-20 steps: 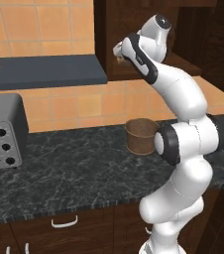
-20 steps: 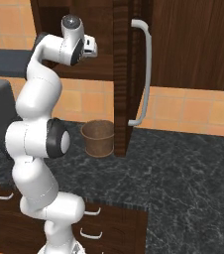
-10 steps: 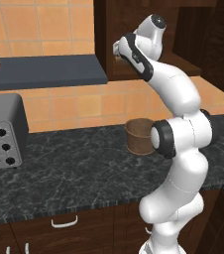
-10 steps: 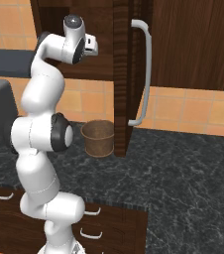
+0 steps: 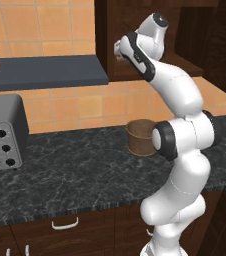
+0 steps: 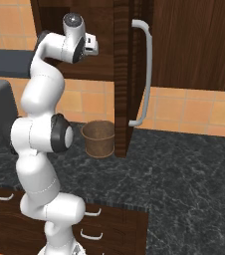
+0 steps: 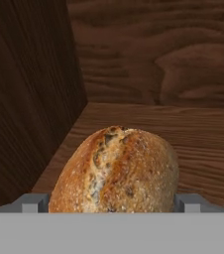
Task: Open the cabinet, pick up the bread from the cabinet and place it in the basket. Then move the basket to the dining counter.
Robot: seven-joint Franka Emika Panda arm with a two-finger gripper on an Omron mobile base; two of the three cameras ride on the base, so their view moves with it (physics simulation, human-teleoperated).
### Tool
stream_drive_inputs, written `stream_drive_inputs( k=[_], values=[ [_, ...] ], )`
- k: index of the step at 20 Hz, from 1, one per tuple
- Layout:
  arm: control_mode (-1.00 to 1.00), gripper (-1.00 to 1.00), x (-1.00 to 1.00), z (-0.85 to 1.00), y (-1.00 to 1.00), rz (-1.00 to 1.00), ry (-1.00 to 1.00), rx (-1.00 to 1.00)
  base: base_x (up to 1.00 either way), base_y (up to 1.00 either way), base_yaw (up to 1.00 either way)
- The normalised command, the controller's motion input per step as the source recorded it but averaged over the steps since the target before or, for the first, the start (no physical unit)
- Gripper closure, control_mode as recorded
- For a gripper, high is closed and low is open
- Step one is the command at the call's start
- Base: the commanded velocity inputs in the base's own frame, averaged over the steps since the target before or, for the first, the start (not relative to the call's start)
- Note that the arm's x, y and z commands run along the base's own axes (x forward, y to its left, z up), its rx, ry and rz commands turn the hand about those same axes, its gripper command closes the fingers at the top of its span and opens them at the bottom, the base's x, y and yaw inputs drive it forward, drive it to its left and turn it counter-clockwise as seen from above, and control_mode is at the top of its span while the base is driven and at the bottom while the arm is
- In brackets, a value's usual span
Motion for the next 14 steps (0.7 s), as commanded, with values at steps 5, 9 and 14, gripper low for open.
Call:
stream_drive_inputs(
  k=[5, 9, 14],
  values=[
    [-1.00, 1.00, -0.44, 0.00, 0.00, 0.00, -0.09, -0.02, 0.00, 0.00, 0.00],
    [-1.00, 1.00, -0.88, 0.00, 0.00, 0.00, -0.06, -0.04, 0.00, 0.00, 0.00],
    [-1.00, 1.00, -1.00, 0.00, 0.00, 0.00, -0.01, -0.03, 0.00, 0.00, 0.00]
  ],
)
